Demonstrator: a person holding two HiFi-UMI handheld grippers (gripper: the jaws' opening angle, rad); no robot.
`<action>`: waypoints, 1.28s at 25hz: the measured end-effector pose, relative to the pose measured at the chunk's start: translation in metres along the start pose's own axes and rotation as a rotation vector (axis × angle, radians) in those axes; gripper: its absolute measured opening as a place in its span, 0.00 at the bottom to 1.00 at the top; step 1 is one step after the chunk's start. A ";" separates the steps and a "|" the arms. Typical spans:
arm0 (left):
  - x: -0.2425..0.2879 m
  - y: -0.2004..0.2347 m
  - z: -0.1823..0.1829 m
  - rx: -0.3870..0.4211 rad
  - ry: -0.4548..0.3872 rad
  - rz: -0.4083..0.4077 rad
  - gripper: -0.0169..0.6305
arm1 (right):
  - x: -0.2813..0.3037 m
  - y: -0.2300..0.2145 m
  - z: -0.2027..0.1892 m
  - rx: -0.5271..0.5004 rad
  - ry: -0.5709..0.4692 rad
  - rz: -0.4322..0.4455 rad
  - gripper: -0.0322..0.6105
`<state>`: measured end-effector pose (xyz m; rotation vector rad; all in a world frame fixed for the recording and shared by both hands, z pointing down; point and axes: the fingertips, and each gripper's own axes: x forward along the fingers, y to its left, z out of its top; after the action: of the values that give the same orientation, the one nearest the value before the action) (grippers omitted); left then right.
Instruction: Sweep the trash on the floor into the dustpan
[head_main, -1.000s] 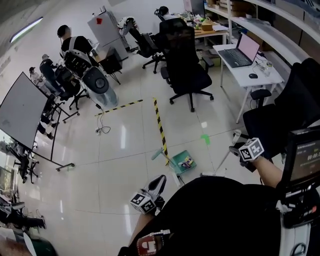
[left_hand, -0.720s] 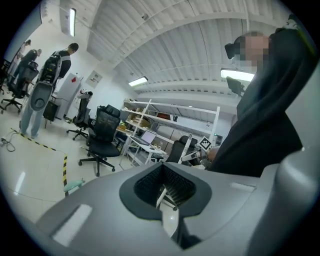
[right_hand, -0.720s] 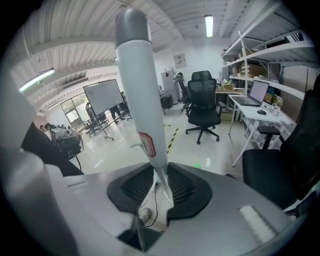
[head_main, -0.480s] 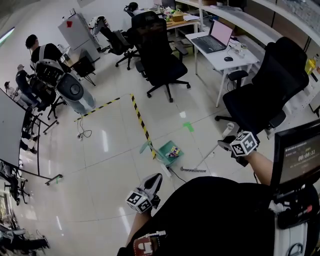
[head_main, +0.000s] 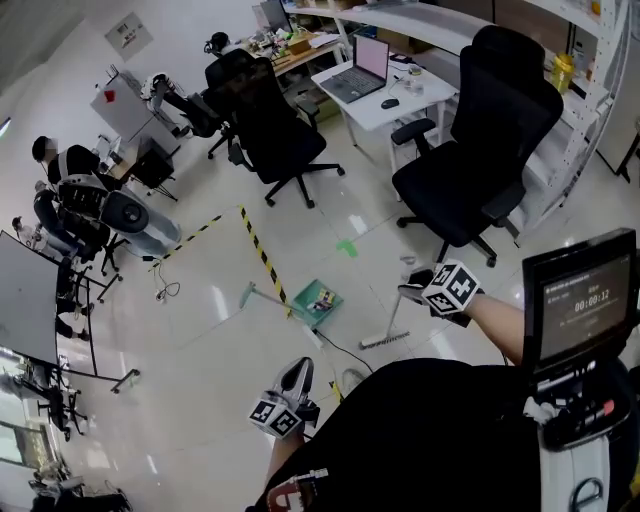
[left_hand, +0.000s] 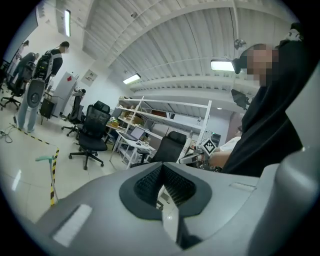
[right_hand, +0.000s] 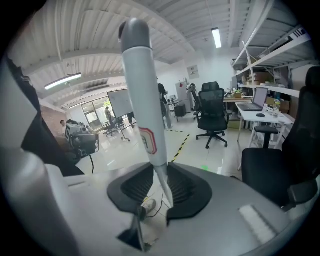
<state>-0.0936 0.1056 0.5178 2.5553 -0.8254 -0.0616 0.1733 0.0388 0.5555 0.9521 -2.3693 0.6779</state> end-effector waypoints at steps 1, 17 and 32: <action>0.006 -0.020 -0.005 -0.007 0.007 -0.001 0.02 | -0.011 -0.004 -0.014 0.000 0.007 -0.002 0.18; -0.121 -0.107 -0.039 0.010 0.002 0.003 0.02 | -0.068 0.069 -0.144 0.005 0.142 -0.135 0.18; -0.223 -0.101 -0.043 -0.014 -0.027 -0.013 0.02 | -0.054 0.193 -0.140 0.025 0.156 -0.109 0.17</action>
<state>-0.2135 0.3221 0.4919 2.5523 -0.8155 -0.1058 0.1029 0.2714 0.5786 0.9941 -2.1612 0.7145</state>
